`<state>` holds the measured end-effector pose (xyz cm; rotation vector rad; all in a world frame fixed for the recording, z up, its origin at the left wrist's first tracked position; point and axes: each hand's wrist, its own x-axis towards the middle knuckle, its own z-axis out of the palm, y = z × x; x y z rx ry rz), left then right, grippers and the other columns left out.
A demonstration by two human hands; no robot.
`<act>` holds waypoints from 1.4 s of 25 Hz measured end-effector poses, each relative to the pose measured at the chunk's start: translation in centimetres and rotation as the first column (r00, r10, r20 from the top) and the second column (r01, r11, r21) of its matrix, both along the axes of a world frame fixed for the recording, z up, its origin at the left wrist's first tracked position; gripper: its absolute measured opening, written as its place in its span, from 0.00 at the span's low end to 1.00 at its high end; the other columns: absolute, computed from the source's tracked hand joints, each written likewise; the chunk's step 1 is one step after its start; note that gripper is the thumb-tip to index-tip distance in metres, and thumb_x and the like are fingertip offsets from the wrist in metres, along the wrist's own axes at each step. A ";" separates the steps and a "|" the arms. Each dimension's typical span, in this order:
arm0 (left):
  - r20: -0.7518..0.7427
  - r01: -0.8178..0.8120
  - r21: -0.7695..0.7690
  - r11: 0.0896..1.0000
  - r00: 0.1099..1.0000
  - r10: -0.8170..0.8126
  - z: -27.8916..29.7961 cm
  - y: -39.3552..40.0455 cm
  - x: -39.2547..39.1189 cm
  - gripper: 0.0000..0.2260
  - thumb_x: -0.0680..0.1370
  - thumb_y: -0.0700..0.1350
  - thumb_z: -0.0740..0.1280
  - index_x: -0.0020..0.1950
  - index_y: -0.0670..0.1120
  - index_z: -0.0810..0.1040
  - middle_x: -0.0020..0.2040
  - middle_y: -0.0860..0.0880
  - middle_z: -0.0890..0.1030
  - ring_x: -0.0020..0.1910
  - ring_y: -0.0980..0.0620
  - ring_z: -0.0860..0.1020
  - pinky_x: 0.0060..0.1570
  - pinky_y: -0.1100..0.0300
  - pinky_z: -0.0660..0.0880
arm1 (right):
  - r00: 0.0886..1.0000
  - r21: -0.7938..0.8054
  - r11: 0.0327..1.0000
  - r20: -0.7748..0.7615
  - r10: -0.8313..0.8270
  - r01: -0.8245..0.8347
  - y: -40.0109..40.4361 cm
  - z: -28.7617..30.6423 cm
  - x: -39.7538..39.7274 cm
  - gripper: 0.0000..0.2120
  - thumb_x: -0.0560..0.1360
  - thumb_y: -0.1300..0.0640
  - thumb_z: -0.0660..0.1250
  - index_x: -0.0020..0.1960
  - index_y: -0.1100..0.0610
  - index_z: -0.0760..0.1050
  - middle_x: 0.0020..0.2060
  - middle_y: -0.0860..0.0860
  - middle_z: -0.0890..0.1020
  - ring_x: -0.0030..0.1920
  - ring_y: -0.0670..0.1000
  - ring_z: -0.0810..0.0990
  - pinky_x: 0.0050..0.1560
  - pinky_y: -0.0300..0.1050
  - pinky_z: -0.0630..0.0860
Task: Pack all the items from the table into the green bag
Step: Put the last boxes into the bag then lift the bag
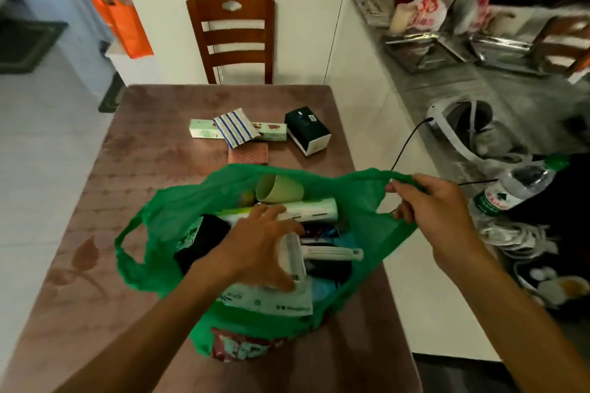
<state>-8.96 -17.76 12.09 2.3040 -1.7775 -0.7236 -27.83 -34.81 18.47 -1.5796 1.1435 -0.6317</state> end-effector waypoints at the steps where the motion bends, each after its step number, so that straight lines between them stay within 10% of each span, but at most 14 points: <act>1: -0.008 0.012 0.028 1.000 1.000 -0.012 -0.5 -0.9 -1.1 0.39 0.62 0.64 0.74 0.70 0.61 0.63 0.76 0.50 0.59 0.74 0.45 0.55 0.69 0.44 0.62 | 0.998 0.014 0.999 0.039 0.051 -0.051 0.6 0.6 0.4 0.07 0.76 0.62 0.65 0.42 0.59 0.80 0.19 0.48 0.71 0.23 0.47 0.70 0.33 0.45 0.71; 5: -0.121 -0.021 0.064 0.998 0.992 0.029 -0.6 -2.9 -1.9 0.37 0.65 0.68 0.70 0.71 0.57 0.66 0.74 0.51 0.65 0.73 0.46 0.62 0.69 0.45 0.64 | 0.980 -0.148 0.975 -0.139 0.143 -0.164 1.9 0.4 2.0 0.07 0.74 0.58 0.67 0.50 0.50 0.74 0.32 0.45 0.79 0.30 0.45 0.77 0.30 0.40 0.72; 9: -0.471 -0.497 -0.207 0.842 0.805 0.360 0.7 -4.3 5.0 0.18 0.72 0.58 0.69 0.58 0.52 0.77 0.56 0.53 0.80 0.54 0.54 0.78 0.55 0.54 0.77 | 0.932 -0.440 0.876 -0.360 0.027 -0.195 1.4 -1.6 4.3 0.21 0.73 0.58 0.68 0.63 0.50 0.65 0.49 0.48 0.79 0.45 0.51 0.79 0.38 0.42 0.70; 12: -0.386 -0.624 -0.307 0.718 0.772 0.505 -0.4 -7.9 12.1 0.10 0.75 0.47 0.69 0.54 0.48 0.78 0.53 0.49 0.82 0.49 0.52 0.79 0.50 0.56 0.77 | 0.832 -0.652 0.610 -0.555 0.022 -0.451 1.1 -4.9 6.9 0.39 0.67 0.67 0.71 0.73 0.53 0.59 0.68 0.55 0.69 0.63 0.57 0.70 0.55 0.51 0.72; 15: -0.049 -0.530 -0.264 0.806 0.842 0.537 -5.5 -13.1 19.6 0.18 0.73 0.46 0.69 0.63 0.49 0.73 0.65 0.45 0.75 0.61 0.44 0.73 0.57 0.49 0.72 | 0.712 -0.605 0.463 -0.697 0.083 -0.647 0.7 -10.0 10.0 0.45 0.53 0.69 0.77 0.66 0.51 0.69 0.68 0.56 0.68 0.66 0.61 0.67 0.57 0.64 0.75; 20: 0.324 -0.251 0.197 0.948 0.929 0.179 -17.5 -17.8 26.8 0.41 0.70 0.53 0.73 0.76 0.58 0.52 0.78 0.42 0.46 0.74 0.32 0.49 0.66 0.33 0.61 | 0.708 -0.534 0.601 -0.702 0.078 -0.595 -0.5 -15.0 10.7 0.42 0.52 0.75 0.75 0.62 0.50 0.73 0.65 0.57 0.75 0.66 0.60 0.66 0.59 0.60 0.72; 26: 0.556 -0.063 -0.052 0.997 0.827 0.081 -21.5 -18.2 27.0 0.22 0.76 0.45 0.65 0.70 0.47 0.66 0.66 0.39 0.70 0.53 0.37 0.76 0.45 0.50 0.76 | 0.736 -0.476 0.702 -0.669 0.101 -0.529 -0.3 -15.8 10.5 0.33 0.66 0.75 0.69 0.65 0.50 0.72 0.69 0.52 0.69 0.67 0.59 0.68 0.66 0.53 0.64; 35: 0.165 -0.140 -0.272 0.952 0.968 0.190 -17.7 -15.0 26.0 0.03 0.76 0.44 0.66 0.46 0.45 0.77 0.46 0.44 0.80 0.45 0.44 0.79 0.39 0.54 0.75 | 0.822 -0.466 0.760 -0.549 0.154 -0.454 -0.8 -14.2 10.4 0.21 0.74 0.61 0.59 0.65 0.49 0.72 0.69 0.50 0.70 0.66 0.52 0.69 0.63 0.51 0.68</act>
